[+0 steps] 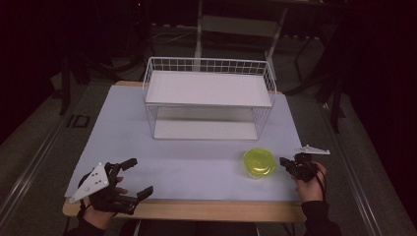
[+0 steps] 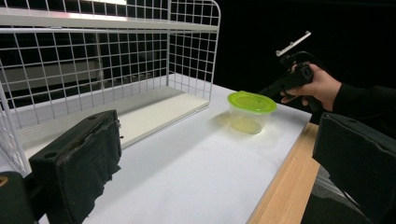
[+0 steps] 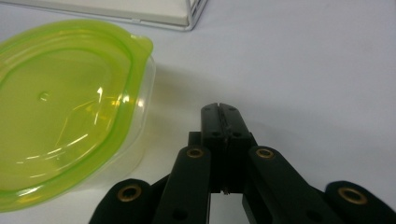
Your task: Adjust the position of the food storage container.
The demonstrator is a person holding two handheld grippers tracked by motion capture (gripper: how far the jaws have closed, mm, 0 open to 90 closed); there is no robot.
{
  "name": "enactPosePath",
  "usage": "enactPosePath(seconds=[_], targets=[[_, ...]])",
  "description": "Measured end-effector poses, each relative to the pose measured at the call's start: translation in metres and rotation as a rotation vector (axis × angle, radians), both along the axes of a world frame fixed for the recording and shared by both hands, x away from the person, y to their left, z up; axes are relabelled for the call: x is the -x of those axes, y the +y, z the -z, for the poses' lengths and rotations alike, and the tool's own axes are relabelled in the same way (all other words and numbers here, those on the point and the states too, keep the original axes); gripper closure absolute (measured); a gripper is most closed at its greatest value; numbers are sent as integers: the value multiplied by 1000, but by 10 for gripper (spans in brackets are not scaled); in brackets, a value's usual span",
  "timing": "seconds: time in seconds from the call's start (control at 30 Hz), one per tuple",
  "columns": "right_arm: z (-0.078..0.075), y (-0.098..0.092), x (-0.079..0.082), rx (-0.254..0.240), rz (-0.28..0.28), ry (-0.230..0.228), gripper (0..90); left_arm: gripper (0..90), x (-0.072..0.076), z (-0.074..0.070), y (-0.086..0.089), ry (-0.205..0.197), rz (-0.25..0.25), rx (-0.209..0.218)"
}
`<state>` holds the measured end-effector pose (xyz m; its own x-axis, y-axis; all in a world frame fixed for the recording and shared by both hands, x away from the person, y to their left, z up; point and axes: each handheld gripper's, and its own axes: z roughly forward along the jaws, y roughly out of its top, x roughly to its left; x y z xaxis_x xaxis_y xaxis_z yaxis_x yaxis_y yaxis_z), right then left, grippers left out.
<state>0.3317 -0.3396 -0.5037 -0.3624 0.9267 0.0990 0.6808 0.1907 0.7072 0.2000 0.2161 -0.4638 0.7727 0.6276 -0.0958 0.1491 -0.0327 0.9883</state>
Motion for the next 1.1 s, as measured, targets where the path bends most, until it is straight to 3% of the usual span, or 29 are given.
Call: enactPosePath(seconds=[0.13, 0.33, 0.43, 0.47, 0.6, 0.73, 0.77, 0.93, 1.1], targets=[[6, 0, -2, -41, -11, 21, 900, 21, 0, 0, 0, 1, 6, 9], [13, 13, -3, -19, -44, 56, 900, 21, 0, -1, 1, -2, 3, 4], [16, 19, -3, -34, -54, 66, 900, 21, 0, -1, 0, -1, 4, 3], [18, 24, -3, -7, -60, 70, 900, 21, 0, -1, 0, -1, 5, 2], [17, 33, -2, 0, -79, 62, 900, 20, 0, -1, 0, 2, 8, -1], [15, 36, 0, -23, -97, 60, 900, 21, 0, 0, 0, 7, 9, -2], [14, 39, 1, -48, -102, 63, 900, 21, -1, 0, 0, 8, 10, -1], [16, 49, 2, -59, -130, 94, 900, 21, 0, 0, -1, 6, 12, -7], [14, 61, 5, -59, -165, 95, 900, 20, 0, 0, -1, 8, 14, -7]])
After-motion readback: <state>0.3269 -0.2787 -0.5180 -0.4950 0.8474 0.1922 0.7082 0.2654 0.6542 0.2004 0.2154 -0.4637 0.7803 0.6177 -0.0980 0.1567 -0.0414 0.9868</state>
